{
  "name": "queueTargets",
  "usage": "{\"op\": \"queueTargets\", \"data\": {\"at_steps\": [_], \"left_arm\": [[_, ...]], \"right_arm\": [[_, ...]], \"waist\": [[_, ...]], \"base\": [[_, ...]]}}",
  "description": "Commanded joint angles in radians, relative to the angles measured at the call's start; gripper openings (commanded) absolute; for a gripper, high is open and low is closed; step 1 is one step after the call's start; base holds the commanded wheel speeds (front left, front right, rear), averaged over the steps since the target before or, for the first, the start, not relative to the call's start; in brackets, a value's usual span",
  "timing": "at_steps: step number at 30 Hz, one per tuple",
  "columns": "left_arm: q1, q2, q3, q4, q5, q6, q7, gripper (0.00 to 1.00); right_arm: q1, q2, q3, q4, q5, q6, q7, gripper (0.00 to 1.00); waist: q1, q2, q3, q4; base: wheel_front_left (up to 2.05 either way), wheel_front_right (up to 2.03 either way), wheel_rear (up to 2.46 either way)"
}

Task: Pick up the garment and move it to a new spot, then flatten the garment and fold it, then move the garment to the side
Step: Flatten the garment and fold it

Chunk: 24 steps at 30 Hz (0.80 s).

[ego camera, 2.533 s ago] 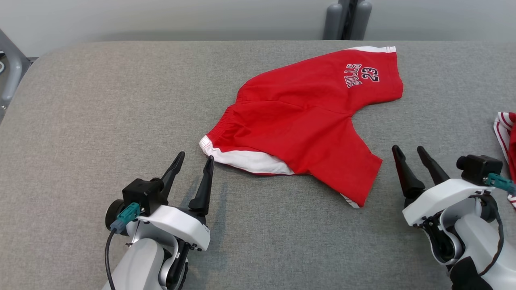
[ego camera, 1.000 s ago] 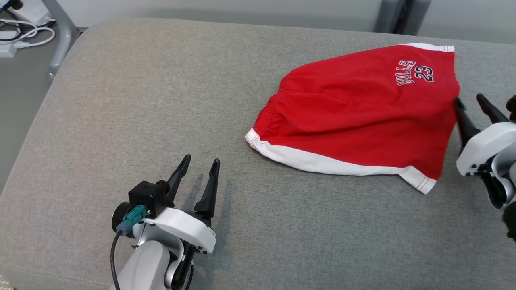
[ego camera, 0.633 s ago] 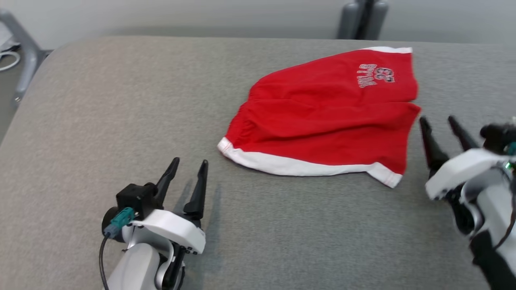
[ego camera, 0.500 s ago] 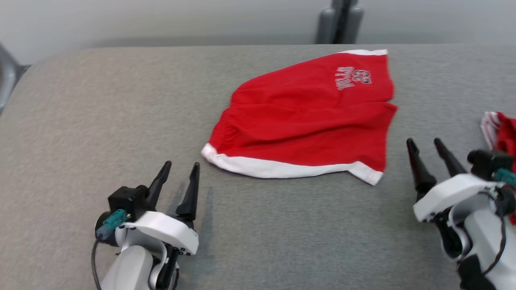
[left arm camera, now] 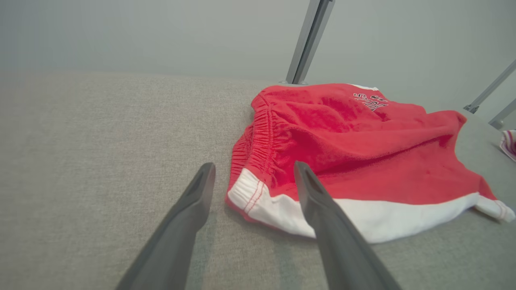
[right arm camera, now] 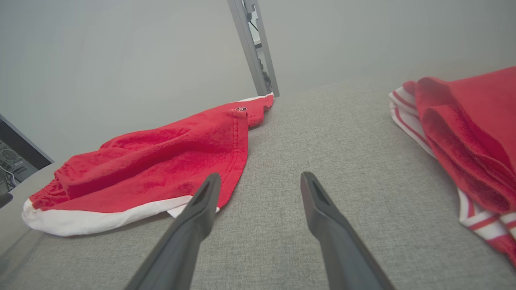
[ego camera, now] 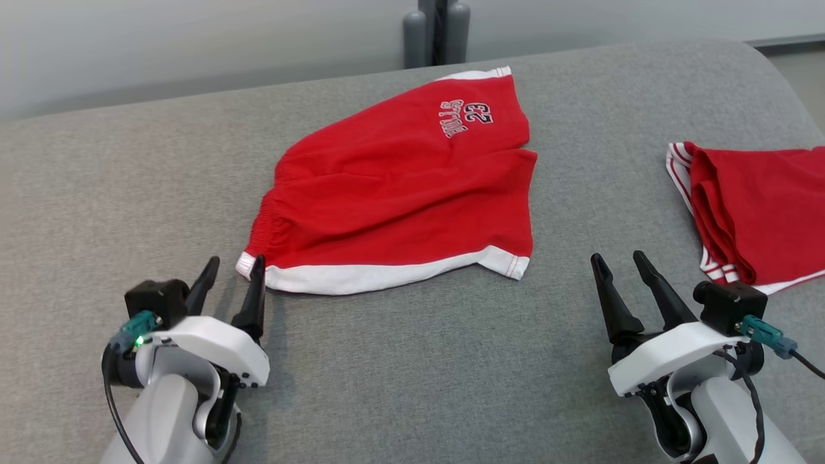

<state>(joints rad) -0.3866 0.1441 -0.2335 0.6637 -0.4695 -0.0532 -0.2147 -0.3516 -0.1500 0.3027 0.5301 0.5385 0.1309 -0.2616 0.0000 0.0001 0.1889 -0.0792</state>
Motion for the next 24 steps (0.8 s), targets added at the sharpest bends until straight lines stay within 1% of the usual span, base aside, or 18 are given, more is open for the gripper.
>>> {"op": "queueTargets", "data": {"at_steps": [1, 4, 9, 13, 14, 15, 16, 22, 24], "left_arm": [[-0.022, 0.009, 0.005, 0.006, -0.006, -0.005, -0.001, 1.00], [-0.052, 0.017, 0.003, 0.038, -0.004, 0.000, 0.012, 1.00], [-0.095, 0.025, -0.004, 0.098, 0.008, 0.031, 0.053, 1.00], [-0.114, 0.022, -0.004, 0.122, 0.001, 0.033, 0.050, 1.00], [-0.117, 0.020, -0.004, 0.128, -0.004, 0.029, 0.053, 0.93], [-0.121, 0.021, -0.006, 0.133, -0.005, 0.026, 0.054, 0.41], [-0.125, 0.021, -0.009, 0.138, -0.004, 0.024, 0.047, 0.00], [-0.120, 0.011, -0.015, 0.121, -0.014, 0.012, 0.030, 0.00], [-0.113, 0.003, -0.024, 0.107, -0.011, 0.010, 0.030, 0.00]], "right_arm": [[0.009, -0.001, -0.001, -0.006, -0.007, 0.000, -0.004, 1.00], [0.006, 0.003, -0.003, -0.017, -0.016, 0.000, -0.002, 1.00], [-0.003, 0.007, -0.014, -0.022, -0.039, 0.000, -0.001, 1.00], [-0.004, 0.013, -0.023, -0.027, -0.046, 0.000, -0.001, 1.00], [-0.003, 0.015, -0.024, -0.027, -0.048, 0.000, 0.000, 1.00], [-0.003, 0.016, -0.023, -0.025, -0.056, 0.000, 0.003, 1.00], [-0.003, 0.021, -0.019, -0.024, -0.063, 0.000, 0.007, 1.00], [-0.009, 0.044, 0.012, -0.012, -0.043, 0.000, 0.030, 1.00], [-0.009, 0.056, 0.024, -0.005, -0.017, 0.000, 0.039, 1.00]], "waist": [[0.0000, -0.0001, 0.014, -0.015], [0.0000, -0.0001, 0.029, -0.029], [0.0000, -0.0001, 0.048, -0.041], [0.0000, -0.0001, 0.056, -0.043], [0.0000, -0.0001, 0.058, -0.042], [0.0000, -0.0001, 0.059, -0.041], [0.0000, -0.0001, 0.060, -0.037], [0.0000, -0.0001, 0.053, -0.015], [0.0000, -0.0001, 0.051, 0.000]], "base": [[0.00, 0.00, 0.00], [0.00, 0.00, 0.00], [0.00, 0.00, 0.00], [0.00, 0.00, 0.00], [0.00, 0.00, 0.00], [0.00, 0.00, 0.00], [0.00, 0.00, 0.00], [0.00, 0.00, 0.00], [0.00, 0.00, 0.00]]}}
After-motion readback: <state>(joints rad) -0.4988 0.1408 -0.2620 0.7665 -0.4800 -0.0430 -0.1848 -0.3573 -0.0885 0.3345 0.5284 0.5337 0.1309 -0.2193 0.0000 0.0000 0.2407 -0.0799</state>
